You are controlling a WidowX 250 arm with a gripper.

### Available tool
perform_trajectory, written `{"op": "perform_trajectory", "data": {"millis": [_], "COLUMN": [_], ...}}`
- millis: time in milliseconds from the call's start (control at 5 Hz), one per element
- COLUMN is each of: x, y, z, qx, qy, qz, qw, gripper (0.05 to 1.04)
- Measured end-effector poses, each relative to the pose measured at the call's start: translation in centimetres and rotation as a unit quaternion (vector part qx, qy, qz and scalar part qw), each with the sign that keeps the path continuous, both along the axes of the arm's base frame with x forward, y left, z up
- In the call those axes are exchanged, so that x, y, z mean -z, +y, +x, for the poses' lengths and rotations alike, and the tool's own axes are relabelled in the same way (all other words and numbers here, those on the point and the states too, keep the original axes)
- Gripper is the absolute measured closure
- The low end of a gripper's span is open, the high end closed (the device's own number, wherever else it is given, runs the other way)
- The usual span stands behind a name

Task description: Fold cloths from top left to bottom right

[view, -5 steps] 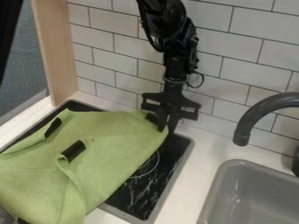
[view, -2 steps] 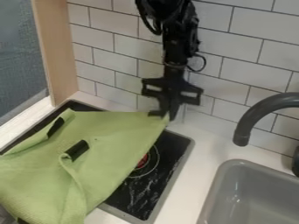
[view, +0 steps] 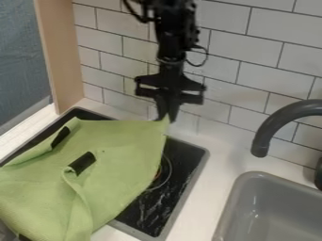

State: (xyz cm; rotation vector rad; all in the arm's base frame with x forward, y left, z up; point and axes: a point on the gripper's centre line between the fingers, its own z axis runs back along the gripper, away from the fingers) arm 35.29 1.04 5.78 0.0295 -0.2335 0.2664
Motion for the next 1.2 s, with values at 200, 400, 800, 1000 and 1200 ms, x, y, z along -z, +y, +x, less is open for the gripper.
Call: {"op": "perform_trajectory", "data": {"millis": [200,400,800,1000,1200], "x": [-0.8,-0.7,1.3,3.0,4.4], "y": [2.3,4.2,5.5,5.5,5.7], "z": [-2.9,-6.2,-11.2,-12.7,-13.4], "qx": [-0.043,-0.077,-0.096,-0.095,-0.096], "qy": [-0.024,-0.034,-0.014,0.006,0.029], "qz": [0.000,-0.003,0.028,0.049,0.062], "qw": [0.9988,0.9965,0.9949,0.9943,0.9930], "gripper": [1.034,1.034,1.034,1.016,0.927]}}
